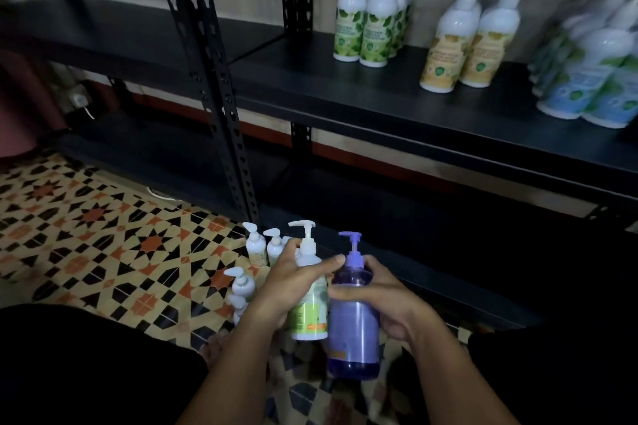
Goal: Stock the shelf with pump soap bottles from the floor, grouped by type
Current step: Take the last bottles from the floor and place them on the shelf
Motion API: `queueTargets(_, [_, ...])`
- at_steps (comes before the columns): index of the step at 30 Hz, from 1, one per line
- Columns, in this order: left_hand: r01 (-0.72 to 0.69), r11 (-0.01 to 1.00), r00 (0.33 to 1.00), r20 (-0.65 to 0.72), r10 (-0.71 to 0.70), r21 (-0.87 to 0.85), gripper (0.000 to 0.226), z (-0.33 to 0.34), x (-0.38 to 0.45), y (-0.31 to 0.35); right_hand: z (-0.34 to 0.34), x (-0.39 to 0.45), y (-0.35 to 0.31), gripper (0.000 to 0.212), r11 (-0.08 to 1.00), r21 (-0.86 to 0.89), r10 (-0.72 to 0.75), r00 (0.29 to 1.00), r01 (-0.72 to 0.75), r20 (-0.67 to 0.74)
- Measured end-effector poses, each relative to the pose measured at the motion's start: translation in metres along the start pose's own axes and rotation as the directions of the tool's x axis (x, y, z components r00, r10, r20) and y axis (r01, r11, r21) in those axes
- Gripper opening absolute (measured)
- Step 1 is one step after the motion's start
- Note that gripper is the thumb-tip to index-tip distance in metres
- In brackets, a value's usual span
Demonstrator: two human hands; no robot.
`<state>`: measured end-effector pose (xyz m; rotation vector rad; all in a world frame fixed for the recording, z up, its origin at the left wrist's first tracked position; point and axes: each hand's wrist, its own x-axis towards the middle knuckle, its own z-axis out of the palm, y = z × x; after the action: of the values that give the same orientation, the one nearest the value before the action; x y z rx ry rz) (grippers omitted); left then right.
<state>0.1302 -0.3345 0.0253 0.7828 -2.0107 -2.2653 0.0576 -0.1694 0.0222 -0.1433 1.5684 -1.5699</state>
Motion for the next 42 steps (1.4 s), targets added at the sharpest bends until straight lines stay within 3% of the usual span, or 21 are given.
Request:
queueTargets(7, [-0.022,0.998,1.000,-0.020,0.023,0.054,0.077,-0.011,-0.010,0.011,-0.004,-0.018,-0.007,0.084,0.998,-0.037,-0.061,0.998,0.060,-0.027])
queueTargets(13, [-0.102,0.989,0.988,-0.104,0.114,0.110,0.057,-0.018,-0.013,0.001,-0.012,-0.020,-0.005,0.080,0.991,0.075,-0.111,0.993,0.114,-0.047])
queueTargets(19, [-0.185,0.977,0.976,-0.093,0.195,0.108,0.036,-0.011,-0.019,0.006,-0.015,-0.019,-0.001,0.075,0.960,0.166,-0.200,0.969,0.224,-0.147])
queueTargets(25, [-0.139,0.984,0.989,-0.027,0.143,0.113,0.029,-0.001,-0.026,0.000,-0.016,-0.016,0.007,0.072,0.943,0.244,-0.221,0.974,0.225,-0.043])
queueTargets(30, [-0.168,0.984,0.984,-0.050,0.171,0.061,0.049,0.005,-0.023,-0.010,-0.007,-0.014,0.014,0.076,0.947,0.234,-0.215,0.976,0.219,-0.041])
queueTargets(35, [-0.191,0.979,0.964,-0.173,0.200,0.070,0.050,0.001,-0.014,-0.012,-0.005,-0.010,0.017,0.096,0.966,0.160,-0.185,0.975,0.203,-0.122])
queueTargets(42, [-0.113,0.993,0.989,-0.103,0.109,-0.031,0.050,-0.005,-0.011,-0.015,-0.009,-0.011,0.016,0.086,0.934,0.209,-0.253,0.949,0.290,-0.187])
